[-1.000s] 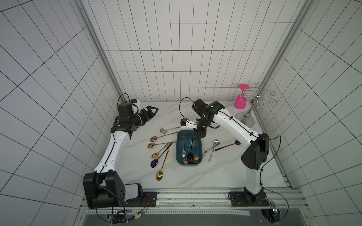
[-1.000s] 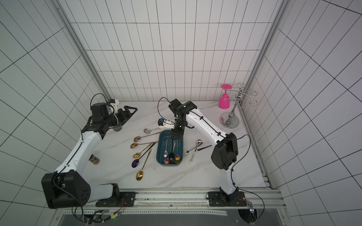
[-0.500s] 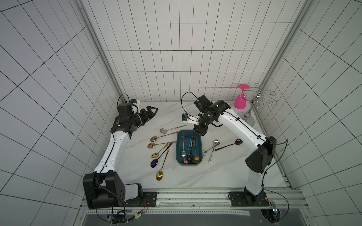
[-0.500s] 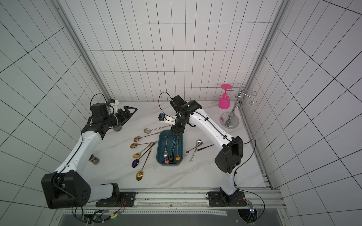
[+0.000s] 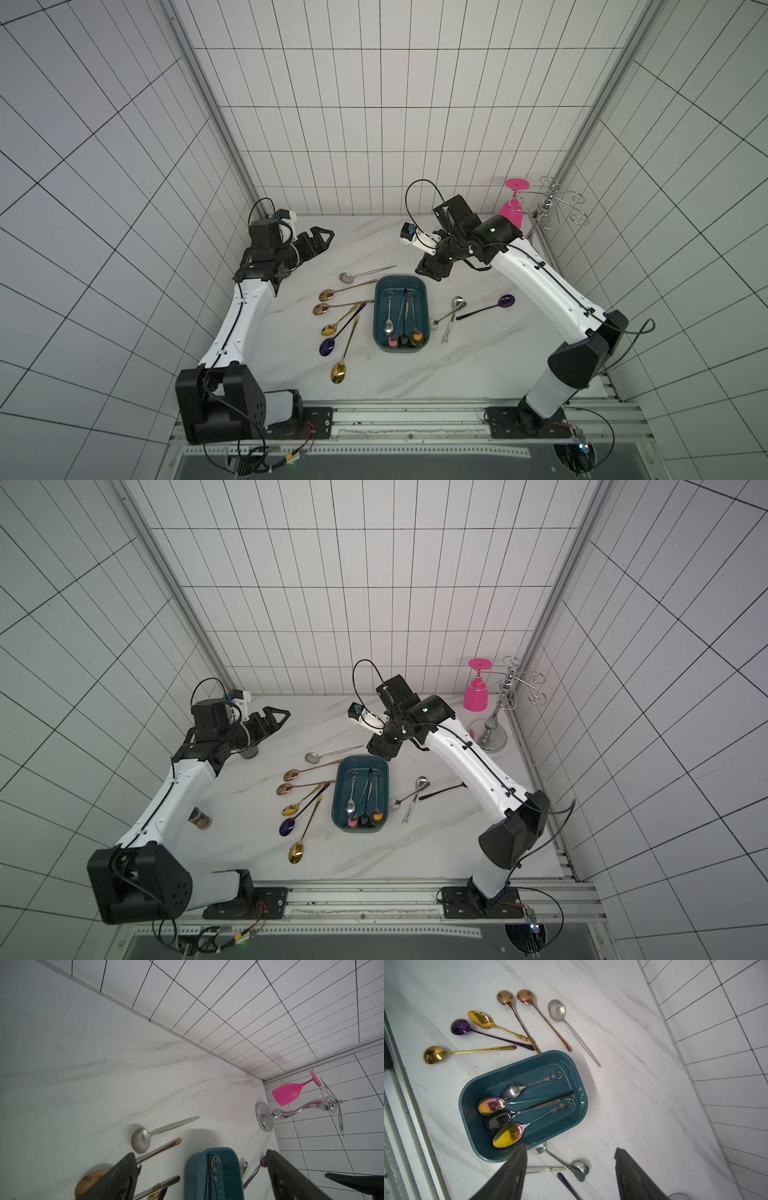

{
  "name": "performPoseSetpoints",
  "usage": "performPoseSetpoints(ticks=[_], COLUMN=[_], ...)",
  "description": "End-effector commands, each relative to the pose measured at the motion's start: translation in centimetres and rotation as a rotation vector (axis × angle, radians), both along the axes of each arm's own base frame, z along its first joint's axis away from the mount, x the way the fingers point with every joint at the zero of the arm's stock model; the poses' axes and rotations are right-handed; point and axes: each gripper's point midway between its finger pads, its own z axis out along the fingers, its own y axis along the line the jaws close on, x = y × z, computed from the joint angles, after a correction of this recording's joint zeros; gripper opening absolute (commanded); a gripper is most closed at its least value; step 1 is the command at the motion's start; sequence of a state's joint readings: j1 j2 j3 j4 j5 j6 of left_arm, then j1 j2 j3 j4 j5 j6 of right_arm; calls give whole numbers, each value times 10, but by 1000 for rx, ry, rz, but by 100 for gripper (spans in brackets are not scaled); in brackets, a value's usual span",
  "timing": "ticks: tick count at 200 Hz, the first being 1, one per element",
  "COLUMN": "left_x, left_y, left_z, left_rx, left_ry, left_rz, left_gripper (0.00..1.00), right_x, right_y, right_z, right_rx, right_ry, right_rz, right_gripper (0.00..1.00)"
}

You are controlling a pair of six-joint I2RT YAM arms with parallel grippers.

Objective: Put the spoon into the storage box
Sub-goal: Place the spoon in the storage box, then pick up the spoon from the center of the board.

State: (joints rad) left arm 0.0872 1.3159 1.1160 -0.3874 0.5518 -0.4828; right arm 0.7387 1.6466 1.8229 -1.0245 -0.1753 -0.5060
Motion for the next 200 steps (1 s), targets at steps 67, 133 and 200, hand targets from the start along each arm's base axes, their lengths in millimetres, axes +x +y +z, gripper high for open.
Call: performPoseSetpoints(ticks=[67,133,200], left_x=[11,7,9], left_y=[18,12,-17], left_z=[-46,-101,-146], left_rx=[172,106,96], left_ry=[78,227,342], left_rz=[15,40,-8], left_gripper=[89,80,73], right_x=[10,10,11], right_y=[-57,-115,-178], right_z=[21,22,7], right_rx=[196,252,298], right_ry=[-35,-155,-167], right_rz=[-297,-487,-797], right_gripper=[99,98,99])
